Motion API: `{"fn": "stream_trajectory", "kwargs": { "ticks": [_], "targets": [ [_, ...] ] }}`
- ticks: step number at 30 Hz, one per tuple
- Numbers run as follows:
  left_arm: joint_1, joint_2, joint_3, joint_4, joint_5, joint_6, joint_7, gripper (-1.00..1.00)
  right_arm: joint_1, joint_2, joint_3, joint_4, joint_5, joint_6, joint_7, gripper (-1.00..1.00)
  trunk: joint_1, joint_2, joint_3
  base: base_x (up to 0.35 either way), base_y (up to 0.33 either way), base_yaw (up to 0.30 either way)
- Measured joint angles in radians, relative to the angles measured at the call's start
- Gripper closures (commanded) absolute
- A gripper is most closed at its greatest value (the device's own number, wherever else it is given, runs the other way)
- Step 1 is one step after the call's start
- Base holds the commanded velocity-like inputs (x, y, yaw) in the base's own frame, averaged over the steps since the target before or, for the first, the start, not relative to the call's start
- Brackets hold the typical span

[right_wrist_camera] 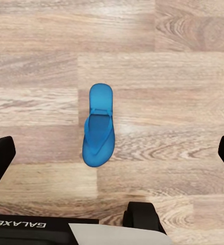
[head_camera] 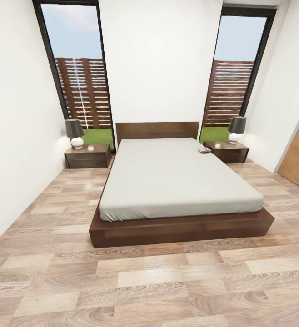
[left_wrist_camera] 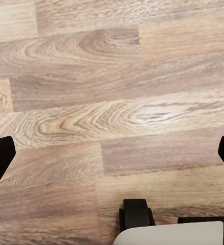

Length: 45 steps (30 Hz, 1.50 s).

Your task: In the bedroom, move the book from the bed onto either nightstand, and place the two sandals side by side next to the bed.

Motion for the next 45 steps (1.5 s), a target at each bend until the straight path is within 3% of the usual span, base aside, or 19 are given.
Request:
{"fn": "stream_trajectory", "kwargs": {
  "ticks": [18, 45],
  "targets": [
    [0.000, 0.000, 0.000, 0.000, 0.000, 0.000, 0.000, -1.00, 0.000, 0.000, 0.000, 0.000, 0.000, 0.000, 0.000, -1.00, 0.000, 0.000, 0.000, 0.000, 0.000, 0.108],
    [0.000, 0.000, 0.000, -0.001, 0.000, 0.000, 0.000, -1.00, 0.000, 0.000, -0.001, -0.001, 0.000, 0.000, 0.000, -1.00, 0.000, 0.000, 0.000, 0.000, 0.000, 0.009]
  ]
}}
